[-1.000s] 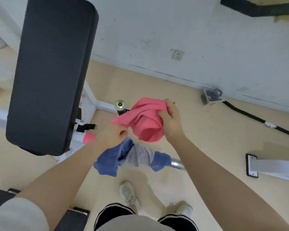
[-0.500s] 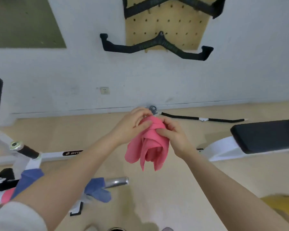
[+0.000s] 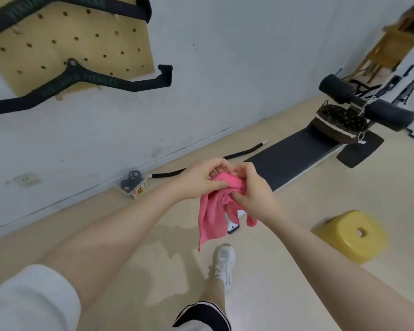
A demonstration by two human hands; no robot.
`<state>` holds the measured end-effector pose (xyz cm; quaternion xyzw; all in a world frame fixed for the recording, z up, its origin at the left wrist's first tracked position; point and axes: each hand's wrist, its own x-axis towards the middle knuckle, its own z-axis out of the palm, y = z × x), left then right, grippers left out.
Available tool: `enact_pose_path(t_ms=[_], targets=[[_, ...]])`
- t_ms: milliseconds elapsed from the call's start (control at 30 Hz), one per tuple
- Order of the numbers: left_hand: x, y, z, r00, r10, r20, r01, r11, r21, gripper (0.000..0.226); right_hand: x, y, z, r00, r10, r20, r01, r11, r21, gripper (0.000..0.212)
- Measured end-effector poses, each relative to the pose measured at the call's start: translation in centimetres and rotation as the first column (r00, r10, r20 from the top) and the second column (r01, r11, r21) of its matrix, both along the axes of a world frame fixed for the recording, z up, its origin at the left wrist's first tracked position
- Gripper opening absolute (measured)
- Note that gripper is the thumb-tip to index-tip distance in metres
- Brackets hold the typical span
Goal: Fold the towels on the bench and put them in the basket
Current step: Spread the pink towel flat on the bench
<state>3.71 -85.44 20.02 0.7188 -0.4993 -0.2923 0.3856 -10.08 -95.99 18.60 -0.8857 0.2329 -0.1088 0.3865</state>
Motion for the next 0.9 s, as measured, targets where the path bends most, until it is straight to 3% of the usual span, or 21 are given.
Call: enact_pose_path(t_ms=[67,200,233,300,400,533,633,900], targets=[[1.2,-4.7,-0.3,0.998,-0.024,-0.061,0.023,0.999,-0.024,0.027,1.2,-4.3,-0.2,0.999,-0.038,0.023,0.039,0.998,-0.042,0.04],[4.4,-14.2,0.0,0.985,-0.056,-0.166,0.042,0.996,-0.084,0.027,5.1,-13.3,-0.1,0.998,-0.047,-0.03,0.042,0.989,-0.143,0.027],[5.4,-16.6,0.2,0.981,-0.057,-0.184,0.042,0.996,-0.083,0.026,6.2,-15.7,0.2,0.997,-0.043,-0.056,0.037,0.994,-0.103,0.025],[7.5,-20.9,0.4,0.975,-0.07,-0.213,0.059,0.997,-0.058,0.022,8.0,-20.1,1.1,0.996,-0.001,-0.091,0.013,0.991,0.134,0.024],[10.7,-26.5,0.8,0.962,-0.122,-0.246,0.121,0.992,-0.02,0.019,9.8,-25.9,1.4,0.998,0.036,-0.045,-0.009,0.864,0.503,0.024],[12.8,-31.9,-0.3,0.952,-0.12,-0.283,0.132,0.991,0.023,0.019,11.8,-31.5,0.6,0.999,0.033,-0.028,-0.014,0.852,0.523,0.013],[13.4,-35.4,-2.1,0.951,-0.028,-0.309,0.038,0.999,0.026,0.018,13.3,-35.6,-0.2,0.999,0.039,-0.013,-0.027,0.859,0.511,0.022],[14.7,-46.4,-7.0,0.912,0.213,-0.35,-0.181,0.976,0.121,0.013,17.1,-50.7,-3.2,0.985,0.172,-0.004,-0.134,0.782,0.608,0.022]])
